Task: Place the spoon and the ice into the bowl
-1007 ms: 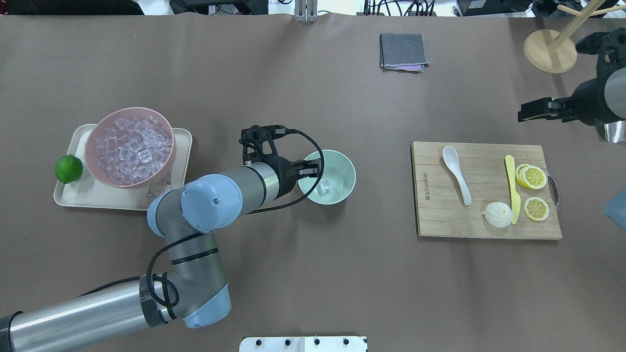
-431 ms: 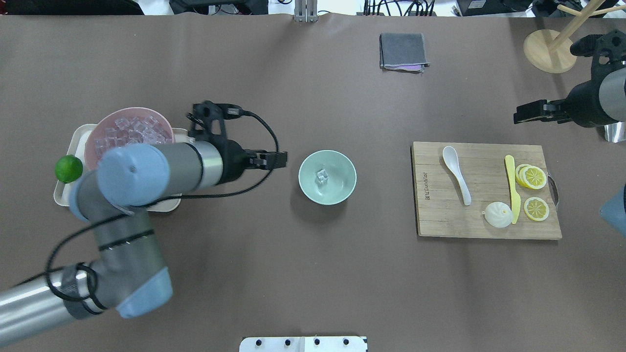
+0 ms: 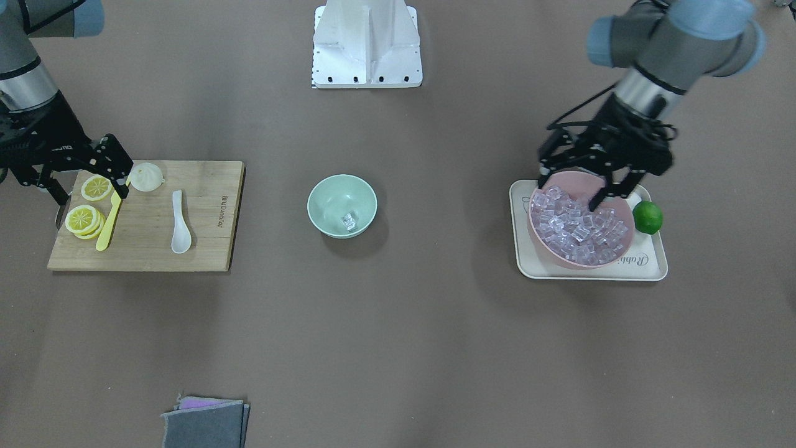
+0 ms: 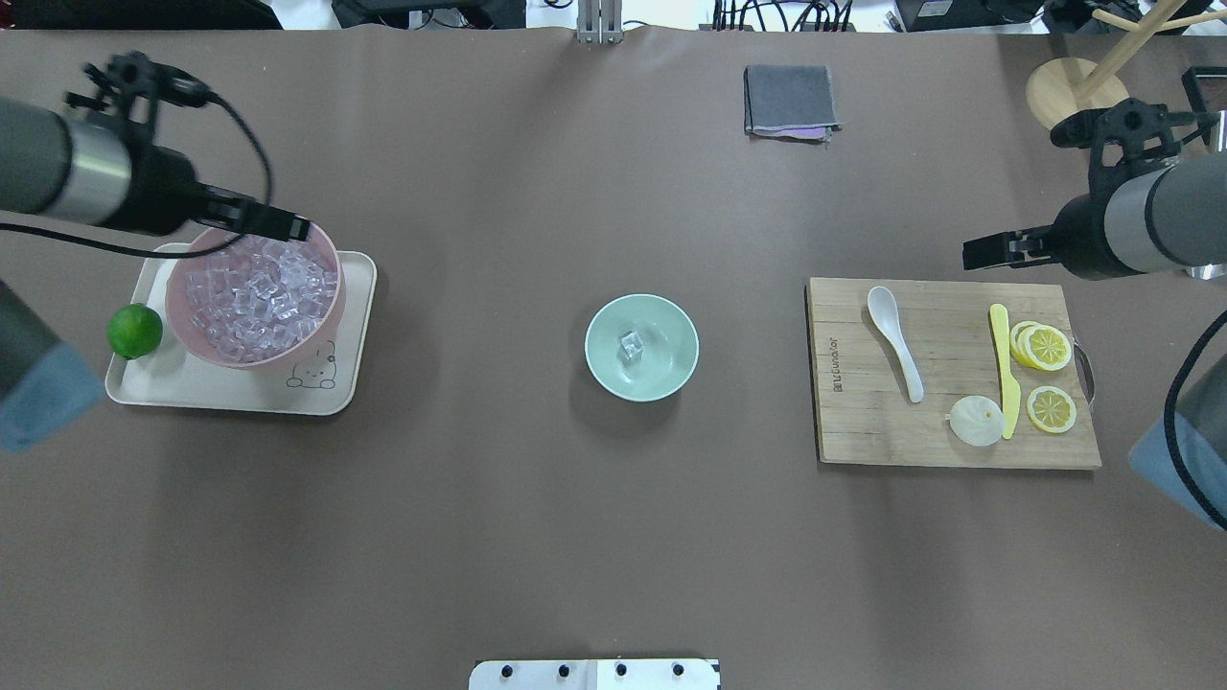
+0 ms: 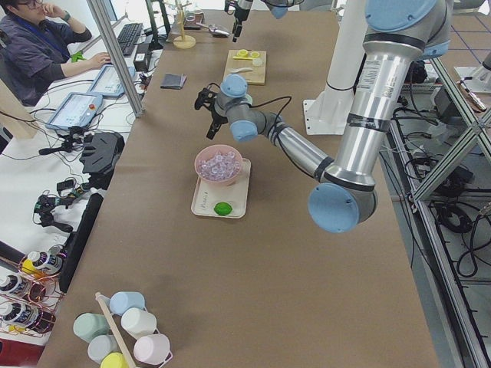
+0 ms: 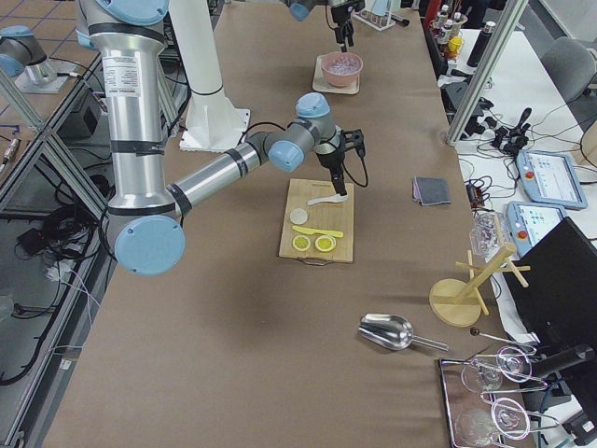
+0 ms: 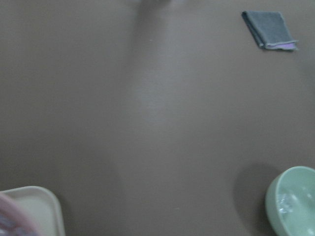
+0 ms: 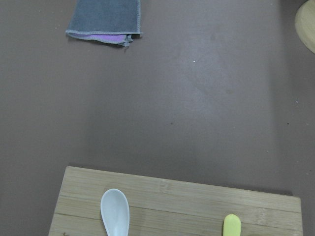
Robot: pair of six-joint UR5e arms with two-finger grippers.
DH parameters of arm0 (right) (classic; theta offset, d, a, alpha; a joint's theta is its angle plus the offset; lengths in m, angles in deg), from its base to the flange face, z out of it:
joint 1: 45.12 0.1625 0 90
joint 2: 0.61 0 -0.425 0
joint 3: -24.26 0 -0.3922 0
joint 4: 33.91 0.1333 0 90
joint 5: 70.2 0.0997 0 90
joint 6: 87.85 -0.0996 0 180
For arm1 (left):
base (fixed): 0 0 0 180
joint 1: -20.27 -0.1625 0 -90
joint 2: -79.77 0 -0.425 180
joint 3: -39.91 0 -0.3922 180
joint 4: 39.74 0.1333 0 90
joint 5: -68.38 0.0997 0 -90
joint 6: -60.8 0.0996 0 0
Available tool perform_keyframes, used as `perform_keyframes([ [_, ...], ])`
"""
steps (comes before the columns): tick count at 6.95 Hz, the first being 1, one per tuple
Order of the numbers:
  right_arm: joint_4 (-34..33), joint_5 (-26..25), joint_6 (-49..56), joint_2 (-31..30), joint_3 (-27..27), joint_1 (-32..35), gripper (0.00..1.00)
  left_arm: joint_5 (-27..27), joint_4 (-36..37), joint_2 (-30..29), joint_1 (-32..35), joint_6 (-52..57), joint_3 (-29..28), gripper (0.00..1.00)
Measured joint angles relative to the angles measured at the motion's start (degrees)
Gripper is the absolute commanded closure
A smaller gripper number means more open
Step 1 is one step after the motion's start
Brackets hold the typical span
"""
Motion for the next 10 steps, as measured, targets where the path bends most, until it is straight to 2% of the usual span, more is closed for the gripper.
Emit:
perform_keyframes([
  [1,0.0,-2.71,0.0,-0.11,-0.1,-3.16,0.01,-4.06,0.16,3.84,7.34,11.67,-2.35,0.01],
  [2,0.0,-5.96,-0.23,-0.1,-0.43,-6.85,0.02,-5.61,0.14,6.2,11.82,20.99,-4.96,0.01],
  [3,0.0,-9.14,-1.6,0.31,-0.84,-10.72,0.13,-6.14,-0.14,7.47,13.97,26.22,-7.0,0.01],
  [4,0.02,-11.75,-3.68,1.03,-1.48,-13.97,0.25,-6.29,-0.35,8.08,14.76,28.24,-7.94,0.01],
  [5,0.62,-14.09,-4.99,1.81,-2.94,-16.34,0.31,-6.36,-0.46,8.34,15.02,28.92,-8.3,0.01],
  [6,3.98,-15.23,-5.48,2.26,-5.85,-17.43,0.31,-6.38,-0.51,8.42,15.09,29.04,-8.45,0.01],
  [8,14.88,-15.47,-5.23,2.01,-12.41,-17.4,0.32,-6.35,-0.53,8.46,15.09,28.81,-8.51,0.01],
  [10,17.65,-14.04,-4.97,0.95,-12.76,-16.01,0.33,-6.38,-0.59,8.47,15.05,28.67,-8.55,0.01],
])
